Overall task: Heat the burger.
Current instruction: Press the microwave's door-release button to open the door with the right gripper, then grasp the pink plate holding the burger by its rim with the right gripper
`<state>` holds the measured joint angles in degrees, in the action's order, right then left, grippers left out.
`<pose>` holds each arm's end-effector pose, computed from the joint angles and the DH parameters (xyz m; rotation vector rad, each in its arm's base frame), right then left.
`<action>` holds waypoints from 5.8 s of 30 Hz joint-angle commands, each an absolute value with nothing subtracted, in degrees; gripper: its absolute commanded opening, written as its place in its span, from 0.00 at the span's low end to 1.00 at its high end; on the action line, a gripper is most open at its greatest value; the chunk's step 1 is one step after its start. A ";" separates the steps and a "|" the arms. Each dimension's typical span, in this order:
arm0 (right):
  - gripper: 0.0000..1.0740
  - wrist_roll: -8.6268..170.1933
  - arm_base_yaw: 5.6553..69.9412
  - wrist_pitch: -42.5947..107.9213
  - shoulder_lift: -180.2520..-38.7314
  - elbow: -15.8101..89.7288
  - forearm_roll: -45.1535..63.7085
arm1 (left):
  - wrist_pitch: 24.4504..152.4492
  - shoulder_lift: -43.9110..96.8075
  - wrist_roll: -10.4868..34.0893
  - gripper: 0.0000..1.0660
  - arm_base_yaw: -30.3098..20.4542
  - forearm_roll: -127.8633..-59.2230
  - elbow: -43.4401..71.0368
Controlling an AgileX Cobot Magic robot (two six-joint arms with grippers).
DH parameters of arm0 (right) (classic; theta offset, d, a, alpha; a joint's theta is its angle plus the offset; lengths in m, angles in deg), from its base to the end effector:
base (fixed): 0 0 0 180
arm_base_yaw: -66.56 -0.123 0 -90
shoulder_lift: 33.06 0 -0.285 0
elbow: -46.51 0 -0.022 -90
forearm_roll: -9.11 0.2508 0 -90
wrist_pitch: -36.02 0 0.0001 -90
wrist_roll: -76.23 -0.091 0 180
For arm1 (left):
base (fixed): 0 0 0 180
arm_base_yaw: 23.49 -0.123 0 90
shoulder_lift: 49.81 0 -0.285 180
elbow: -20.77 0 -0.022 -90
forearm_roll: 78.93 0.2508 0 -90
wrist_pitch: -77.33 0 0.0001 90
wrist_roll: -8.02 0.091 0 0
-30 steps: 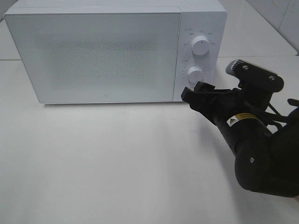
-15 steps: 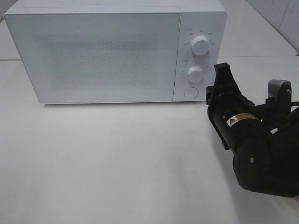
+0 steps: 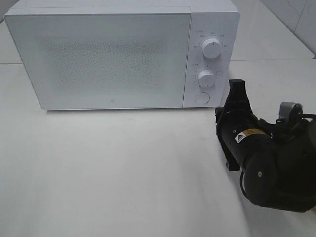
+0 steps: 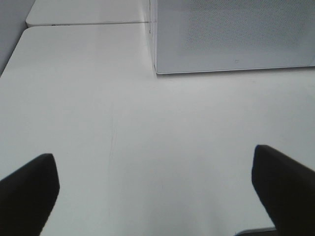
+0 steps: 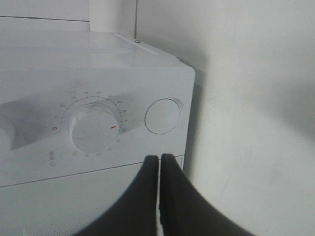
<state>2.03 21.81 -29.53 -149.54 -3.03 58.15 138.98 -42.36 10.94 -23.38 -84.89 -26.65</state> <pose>0.2363 0.1462 0.1165 1.3325 1.4368 1.0123 -0.0090 -0.0083 0.2819 0.0610 2.0297 -0.0932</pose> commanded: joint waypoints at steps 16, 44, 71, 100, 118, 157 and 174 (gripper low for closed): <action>0.00 -0.55 29.15 -23.74 -155.90 6.94 49.10 | 138.41 -43.28 10.88 0.94 -23.43 -85.24 -26.88; 0.00 -0.95 34.59 -21.05 -163.01 15.53 45.32 | 138.41 -43.28 10.88 0.94 -23.43 -85.24 -26.88; 0.00 0.31 36.60 -27.70 -164.27 22.92 45.77 | 138.41 -43.28 10.88 0.94 -23.43 -85.24 -26.88; 0.00 1.06 38.54 -27.58 -164.04 24.58 44.29 | 138.41 -43.28 10.88 0.94 -23.43 -85.24 -26.88; 0.00 6.16 35.11 -16.47 -157.51 15.53 47.95 | 138.41 -43.28 10.88 0.94 -23.43 -85.24 -26.88; 0.01 73.31 35.22 50.40 -132.47 13.70 30.82 | 138.41 -43.28 10.88 0.94 -23.43 -85.24 -26.88; 0.12 77.83 37.17 77.27 -126.45 16.68 14.89 | 138.41 -43.28 10.88 0.94 -23.43 -85.24 -26.88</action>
<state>77.49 36.14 75.15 -127.48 16.39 16.38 138.93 -42.36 10.94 -23.38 -84.89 -26.65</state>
